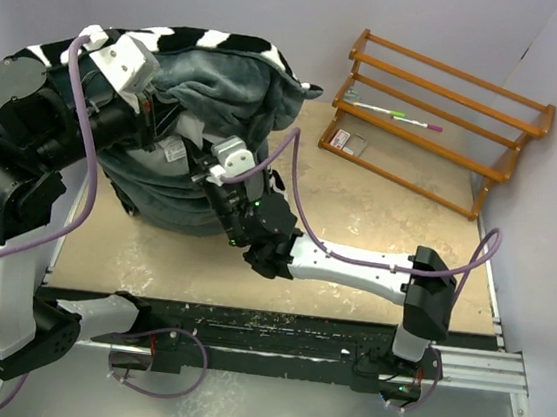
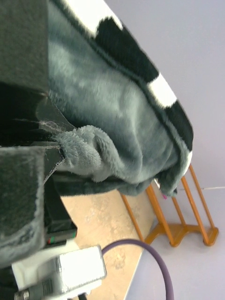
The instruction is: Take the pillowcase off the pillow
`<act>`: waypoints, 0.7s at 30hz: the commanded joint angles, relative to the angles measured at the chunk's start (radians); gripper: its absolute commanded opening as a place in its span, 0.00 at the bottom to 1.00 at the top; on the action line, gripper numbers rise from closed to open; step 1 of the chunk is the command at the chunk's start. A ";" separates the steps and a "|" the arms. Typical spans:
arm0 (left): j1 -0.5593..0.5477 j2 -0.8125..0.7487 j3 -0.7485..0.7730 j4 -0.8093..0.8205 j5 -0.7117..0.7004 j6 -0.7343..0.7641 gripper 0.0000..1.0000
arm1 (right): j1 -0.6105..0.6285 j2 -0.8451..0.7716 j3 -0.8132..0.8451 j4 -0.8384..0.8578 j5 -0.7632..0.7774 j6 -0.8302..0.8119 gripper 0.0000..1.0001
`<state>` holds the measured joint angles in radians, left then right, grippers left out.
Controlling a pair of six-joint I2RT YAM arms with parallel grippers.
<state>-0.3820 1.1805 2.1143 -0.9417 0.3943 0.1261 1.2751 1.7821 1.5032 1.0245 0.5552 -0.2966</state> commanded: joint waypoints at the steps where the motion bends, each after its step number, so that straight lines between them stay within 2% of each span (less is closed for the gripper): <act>1: -0.010 -0.021 0.040 0.232 -0.047 0.060 0.00 | 0.003 -0.070 -0.073 0.024 -0.034 0.135 0.00; 13: -0.009 0.041 0.075 0.491 -0.219 0.157 0.00 | 0.074 -0.114 -0.297 -0.002 0.130 0.323 0.00; 21: -0.009 0.060 0.072 0.670 -0.526 0.351 0.00 | 0.096 -0.254 -0.479 0.064 0.163 0.357 0.00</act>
<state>-0.4210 1.2549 2.1166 -0.8204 0.2165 0.2939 1.3285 1.5520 1.1347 1.1790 0.6167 0.0380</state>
